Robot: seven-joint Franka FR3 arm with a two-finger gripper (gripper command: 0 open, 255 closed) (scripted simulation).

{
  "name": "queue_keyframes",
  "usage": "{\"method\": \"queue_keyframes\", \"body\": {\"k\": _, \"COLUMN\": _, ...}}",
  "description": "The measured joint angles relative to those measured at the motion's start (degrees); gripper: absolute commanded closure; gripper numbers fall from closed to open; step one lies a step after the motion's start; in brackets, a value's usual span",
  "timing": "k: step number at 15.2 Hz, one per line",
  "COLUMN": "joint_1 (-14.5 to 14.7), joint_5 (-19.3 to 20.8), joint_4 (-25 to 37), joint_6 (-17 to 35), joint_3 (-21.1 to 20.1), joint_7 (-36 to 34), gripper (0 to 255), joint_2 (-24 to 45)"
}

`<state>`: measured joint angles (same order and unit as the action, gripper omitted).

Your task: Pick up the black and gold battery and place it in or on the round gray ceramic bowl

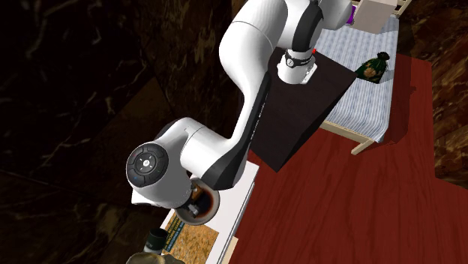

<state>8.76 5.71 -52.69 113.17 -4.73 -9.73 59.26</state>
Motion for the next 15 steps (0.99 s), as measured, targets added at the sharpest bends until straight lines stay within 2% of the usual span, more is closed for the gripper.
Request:
{"method": "queue_keyframes", "body": {"k": 10, "joint_1": 0.0, "joint_5": 0.1, "joint_4": -0.3, "joint_6": 2.0, "joint_3": 0.1, "joint_7": -0.1, "gripper": 255, "joint_2": 1.7}}
{"method": "queue_keyframes", "body": {"k": 11, "joint_1": 0.0, "joint_5": 0.1, "joint_4": -0.3, "joint_6": 2.0, "joint_3": 0.1, "joint_7": -0.1, "gripper": 0, "joint_2": 1.7}}
{"method": "queue_keyframes", "body": {"k": 15, "joint_1": 0.0, "joint_5": 0.1, "joint_4": -0.2, "joint_6": 2.0, "joint_3": 0.1, "joint_7": -0.1, "gripper": 0, "joint_2": 1.7}}
